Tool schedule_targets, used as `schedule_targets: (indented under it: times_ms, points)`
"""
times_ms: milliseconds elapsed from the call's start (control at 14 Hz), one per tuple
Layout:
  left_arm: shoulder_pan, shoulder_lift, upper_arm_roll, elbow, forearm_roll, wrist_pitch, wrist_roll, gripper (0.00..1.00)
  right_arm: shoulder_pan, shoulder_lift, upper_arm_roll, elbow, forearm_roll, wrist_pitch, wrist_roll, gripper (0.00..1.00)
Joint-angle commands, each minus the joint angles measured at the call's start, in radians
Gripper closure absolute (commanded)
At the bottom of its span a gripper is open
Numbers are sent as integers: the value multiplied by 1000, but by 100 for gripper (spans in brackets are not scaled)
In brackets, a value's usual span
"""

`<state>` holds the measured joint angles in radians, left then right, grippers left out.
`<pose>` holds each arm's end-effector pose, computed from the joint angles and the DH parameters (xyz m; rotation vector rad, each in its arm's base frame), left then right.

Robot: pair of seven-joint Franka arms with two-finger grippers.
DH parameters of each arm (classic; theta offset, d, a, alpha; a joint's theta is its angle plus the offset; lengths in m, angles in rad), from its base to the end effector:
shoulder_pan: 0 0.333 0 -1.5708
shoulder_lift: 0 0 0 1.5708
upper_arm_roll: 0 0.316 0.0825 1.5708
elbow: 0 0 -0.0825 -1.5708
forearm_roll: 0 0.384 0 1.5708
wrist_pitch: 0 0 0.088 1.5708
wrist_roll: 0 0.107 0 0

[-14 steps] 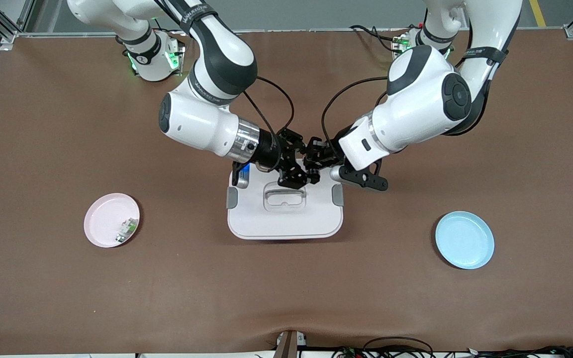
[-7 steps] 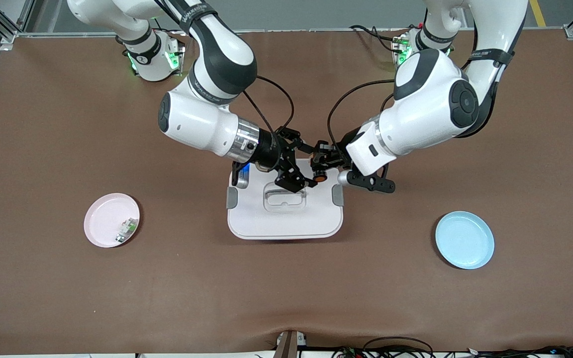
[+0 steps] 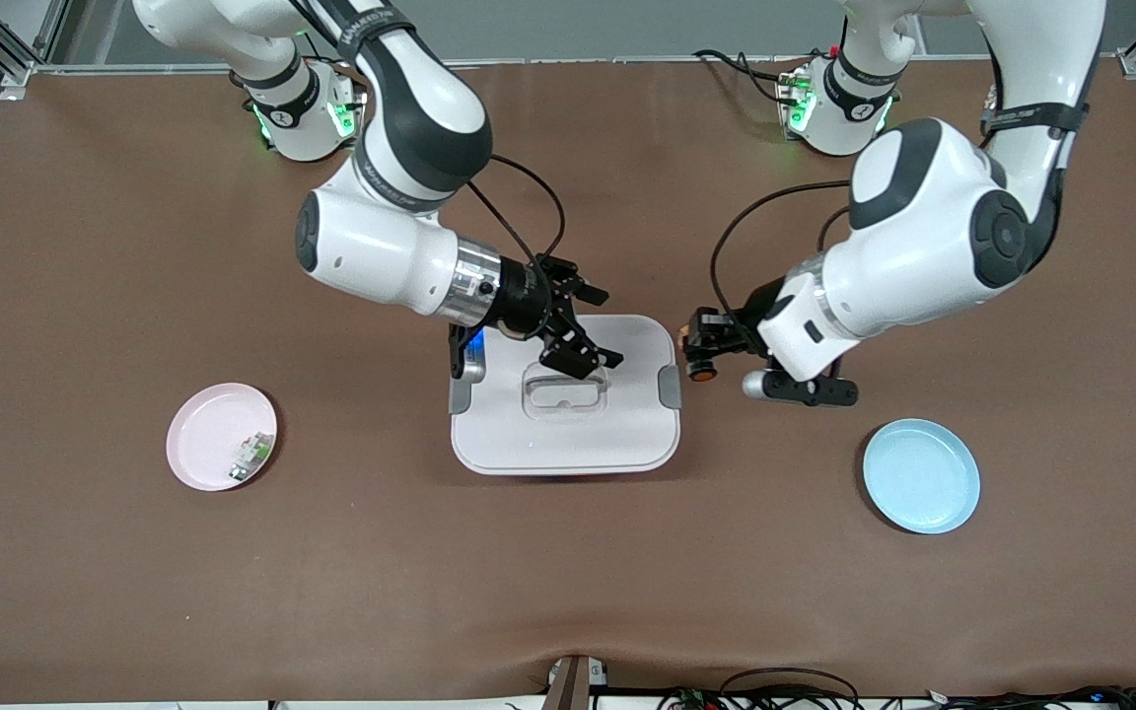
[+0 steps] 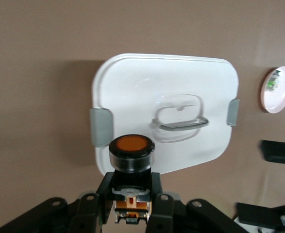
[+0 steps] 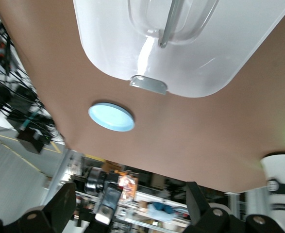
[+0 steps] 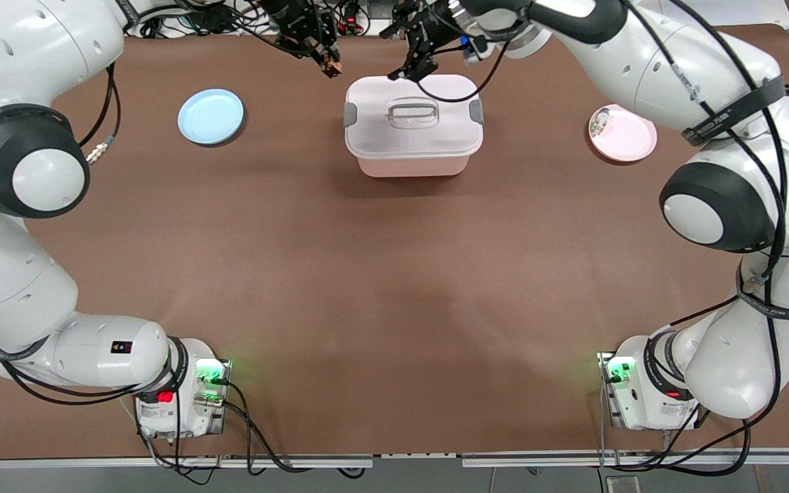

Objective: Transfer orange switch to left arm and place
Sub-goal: 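Open the right gripper and pull the switch away with the left gripper, then carry the switch over the blue plate while the right gripper withdraws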

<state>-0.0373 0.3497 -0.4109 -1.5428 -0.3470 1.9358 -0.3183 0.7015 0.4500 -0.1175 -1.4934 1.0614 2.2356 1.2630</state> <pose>0.6055 -0.2783 0.4792 2.6816 0.0163 -0.1521 0.5776 0.4307 0.4563 -1.8989 1.3333 0.6591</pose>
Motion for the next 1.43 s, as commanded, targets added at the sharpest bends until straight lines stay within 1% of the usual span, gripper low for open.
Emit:
schedule_targets:
  times_ms: [0,143,215,287,430,501,645,716,860,1074,1146,1218,1289,1361]
  points:
    - [36,-20,-2,-2,72,-64,-5,100,-77,-72,4,-47,-81,-152,-137,0]
    - [57,-18,-2,-2,147,-102,4,100,-131,-117,4,-73,-161,-255,-271,0]
    - [71,-17,-2,-3,193,-119,19,100,-149,-137,4,-89,-187,-286,-312,0]
    - [82,-14,-3,-5,222,-130,37,100,-169,-160,2,-108,-234,-309,-350,0]
    - [103,-3,-2,-5,273,-132,86,100,-191,-197,2,-129,-436,-376,-474,0]
    - [112,9,-2,-3,319,-132,108,100,-204,-203,4,-130,-515,-413,-517,0]
    - [116,12,-2,-7,380,-132,143,100,-256,-217,4,-148,-543,-448,-600,0]
    - [128,15,-2,-13,387,-130,162,100,-272,-230,2,-174,-551,-449,-661,0]
    - [167,17,-2,-26,393,-130,224,100,-302,-261,2,-235,-622,-441,-743,0]
    - [237,18,-2,-54,393,-112,372,100,-353,-306,2,-295,-650,-442,-832,0]
    - [253,18,-2,-65,395,-95,413,100,-359,-322,2,-313,-700,-441,-858,0]
    - [275,20,-2,-77,395,-68,462,100,-356,-344,4,-329,-787,-441,-860,0]
    - [290,31,-2,-86,393,-39,516,100,-353,-365,5,-341,-857,-441,-860,0]
    - [301,40,-2,-92,395,-19,554,100,-355,-387,5,-355,-888,-442,-861,0]
